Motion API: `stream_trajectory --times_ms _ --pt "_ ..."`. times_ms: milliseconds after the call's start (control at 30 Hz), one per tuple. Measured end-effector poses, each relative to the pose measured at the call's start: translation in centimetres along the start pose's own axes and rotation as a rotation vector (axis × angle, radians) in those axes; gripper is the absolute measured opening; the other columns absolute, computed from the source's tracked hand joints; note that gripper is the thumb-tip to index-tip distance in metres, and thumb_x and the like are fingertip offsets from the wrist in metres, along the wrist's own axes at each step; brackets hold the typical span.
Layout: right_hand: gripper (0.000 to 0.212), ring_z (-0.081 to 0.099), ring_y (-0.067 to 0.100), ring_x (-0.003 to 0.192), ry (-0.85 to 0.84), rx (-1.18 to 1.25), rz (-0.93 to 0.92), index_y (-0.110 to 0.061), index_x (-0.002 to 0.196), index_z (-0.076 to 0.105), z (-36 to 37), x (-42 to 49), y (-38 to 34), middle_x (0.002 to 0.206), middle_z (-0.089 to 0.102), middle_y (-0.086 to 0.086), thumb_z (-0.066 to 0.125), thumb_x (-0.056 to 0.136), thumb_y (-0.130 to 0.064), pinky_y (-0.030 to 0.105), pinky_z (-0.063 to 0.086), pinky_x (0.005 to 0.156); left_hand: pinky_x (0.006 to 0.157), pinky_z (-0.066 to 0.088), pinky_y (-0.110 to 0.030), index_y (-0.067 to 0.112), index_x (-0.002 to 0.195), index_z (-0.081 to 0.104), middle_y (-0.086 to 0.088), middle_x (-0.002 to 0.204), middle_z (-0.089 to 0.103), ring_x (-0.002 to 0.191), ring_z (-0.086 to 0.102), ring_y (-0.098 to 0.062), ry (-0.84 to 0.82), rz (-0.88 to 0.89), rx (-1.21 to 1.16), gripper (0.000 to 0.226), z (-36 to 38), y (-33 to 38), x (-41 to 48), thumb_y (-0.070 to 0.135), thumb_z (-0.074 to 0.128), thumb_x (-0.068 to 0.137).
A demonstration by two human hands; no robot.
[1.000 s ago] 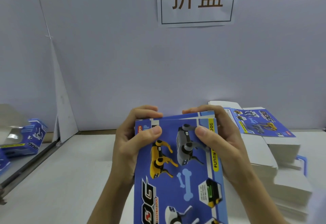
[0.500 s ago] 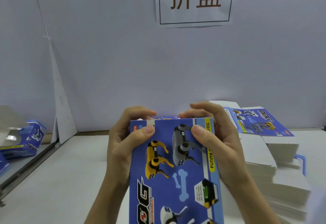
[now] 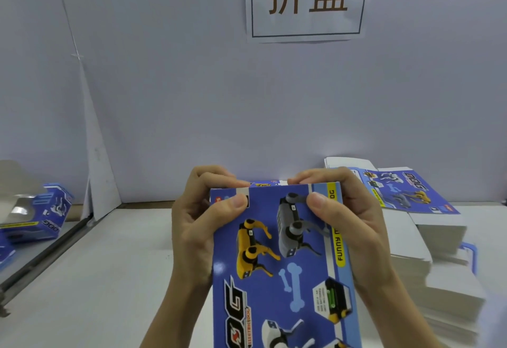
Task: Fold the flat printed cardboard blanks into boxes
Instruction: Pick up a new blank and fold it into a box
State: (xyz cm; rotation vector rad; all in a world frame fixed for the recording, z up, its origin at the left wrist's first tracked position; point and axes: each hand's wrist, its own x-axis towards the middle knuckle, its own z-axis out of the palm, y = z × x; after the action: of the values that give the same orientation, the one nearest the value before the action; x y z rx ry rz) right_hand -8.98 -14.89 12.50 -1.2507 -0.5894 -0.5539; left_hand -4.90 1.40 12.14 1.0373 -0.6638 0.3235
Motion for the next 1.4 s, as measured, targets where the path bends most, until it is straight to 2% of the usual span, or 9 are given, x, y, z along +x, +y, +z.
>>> stream_trajectory --times_ms 500,700,800,867,1000,1100,1233,1300,1400 --pt "0.012 0.072 0.023 0.088 -0.022 0.006 0.015 -0.024 0.086 0.071 0.1 -0.1 0.6 0.106 0.071 0.001 0.065 0.077 -0.019 0.030 0.058 0.062 0.055 0.051 -0.018 0.024 0.056 0.066 0.012 0.075 0.058 0.070 0.066 -0.008 0.009 -0.033 -0.046 0.023 -0.4 0.2 0.4 0.002 0.064 0.057" --pt "0.037 0.056 0.013 0.124 0.065 -0.107 -0.027 -0.033 0.111 0.070 -0.9 0.4 1.9 0.125 0.066 -0.006 0.041 0.093 -0.016 0.026 0.050 0.095 0.052 0.051 -0.015 0.023 0.054 0.067 0.011 0.070 0.063 0.060 0.063 -0.003 0.127 -0.036 -0.112 0.027 -1.1 0.3 1.0 0.004 0.053 0.066" --pt "0.034 0.058 0.014 0.121 -0.071 -0.158 0.137 -0.034 0.119 0.065 -2.2 0.9 2.0 0.126 0.065 -0.010 0.048 0.090 -0.029 0.027 0.050 0.094 0.070 0.053 -0.018 0.030 0.068 0.071 0.012 0.093 0.062 0.082 0.063 -0.003 0.135 0.241 0.069 0.025 -2.2 0.4 0.8 0.008 0.059 0.072" --pt "0.057 0.061 0.017 0.119 -0.199 -0.082 0.324 -0.035 0.135 0.050 -2.8 1.0 1.8 0.131 0.062 -0.008 0.067 0.080 -0.038 0.035 0.053 0.093 0.089 0.048 -0.028 0.035 0.084 0.071 0.007 0.113 0.052 0.104 0.056 -0.012 0.044 0.476 0.395 0.021 -2.7 0.6 0.6 0.019 0.064 0.073" --pt "0.091 0.067 0.015 0.109 -0.294 -0.187 0.252 -0.034 0.148 0.025 -2.8 0.3 1.9 0.126 0.066 -0.006 0.072 0.075 -0.004 0.025 0.055 0.081 0.102 0.039 -0.020 0.036 0.118 0.062 0.000 0.140 0.036 0.134 0.039 -0.020 -0.149 0.522 0.735 0.043 -2.0 0.8 0.4 0.032 0.062 0.075" --pt "0.098 0.072 0.013 0.092 -0.181 -0.199 0.161 -0.040 0.147 0.025 -3.1 0.3 1.8 0.109 0.072 -0.006 0.068 0.073 0.007 0.024 0.057 0.073 0.088 0.054 -0.031 0.049 0.135 0.042 0.010 0.138 0.047 0.125 0.052 -0.020 -0.229 0.169 0.568 0.068 -1.7 1.0 0.5 0.043 0.066 0.071" --pt "0.064 0.066 0.014 0.107 -0.072 -0.011 0.100 -0.050 0.131 0.048 -1.6 0.3 1.3 0.123 0.066 -0.010 0.072 0.074 -0.035 0.028 0.057 0.077 0.062 0.057 -0.024 0.053 0.120 0.052 0.017 0.110 0.065 0.098 0.069 -0.015 -0.151 -0.037 0.233 0.064 0.0 0.6 0.1 0.067 0.073 0.061" --pt "0.055 0.070 0.015 0.097 0.062 0.031 0.075 -0.044 0.120 0.056 -0.2 0.3 1.7 0.112 0.070 -0.007 0.074 0.068 -0.049 0.027 0.057 0.070 0.057 0.056 -0.023 0.044 0.111 0.059 0.011 0.106 0.067 0.095 0.070 -0.017 -0.039 0.008 0.162 0.040 1.3 0.1 -0.3 0.051 0.071 0.073" --pt "0.047 0.071 0.019 0.084 0.172 0.071 0.057 -0.037 0.112 0.058 1.0 0.0 2.1 0.100 0.072 0.000 0.066 0.066 -0.031 0.027 0.056 0.060 0.056 0.056 -0.024 0.033 0.112 0.059 0.003 0.107 0.066 0.097 0.069 -0.025 0.031 0.035 0.149 0.037 1.8 -0.5 -0.8 0.026 0.062 0.076"
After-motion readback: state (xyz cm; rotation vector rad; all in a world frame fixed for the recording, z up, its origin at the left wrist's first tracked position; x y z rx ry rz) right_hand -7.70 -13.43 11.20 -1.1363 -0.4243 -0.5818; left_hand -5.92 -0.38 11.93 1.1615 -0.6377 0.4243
